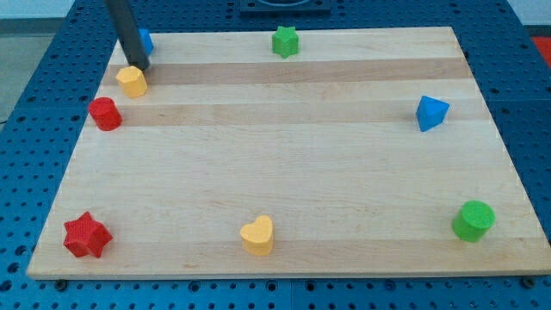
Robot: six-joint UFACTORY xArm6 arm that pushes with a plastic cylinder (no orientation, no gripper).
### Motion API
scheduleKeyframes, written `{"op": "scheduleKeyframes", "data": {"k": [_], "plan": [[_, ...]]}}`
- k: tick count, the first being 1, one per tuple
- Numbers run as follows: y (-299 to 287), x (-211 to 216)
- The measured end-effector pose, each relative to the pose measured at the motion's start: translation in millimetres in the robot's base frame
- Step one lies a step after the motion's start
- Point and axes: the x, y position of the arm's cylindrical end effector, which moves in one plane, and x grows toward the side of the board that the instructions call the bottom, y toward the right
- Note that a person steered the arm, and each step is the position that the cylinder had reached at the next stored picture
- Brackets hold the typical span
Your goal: Move the red circle below to the yellow hexagon
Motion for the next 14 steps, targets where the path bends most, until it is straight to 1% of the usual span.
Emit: {"op": "scheduleKeyframes", "data": {"k": [1,3,4,5,6,7,11,13,14], "plan": [[1.2,17.0],[3.1,23.6],[-25.8,14.1],[-54.3,18.3],[-53.5,50.7],[-54.2,92.4],[-41.4,114.8],[-44.8,184.8],[-41.9,171.4]]}}
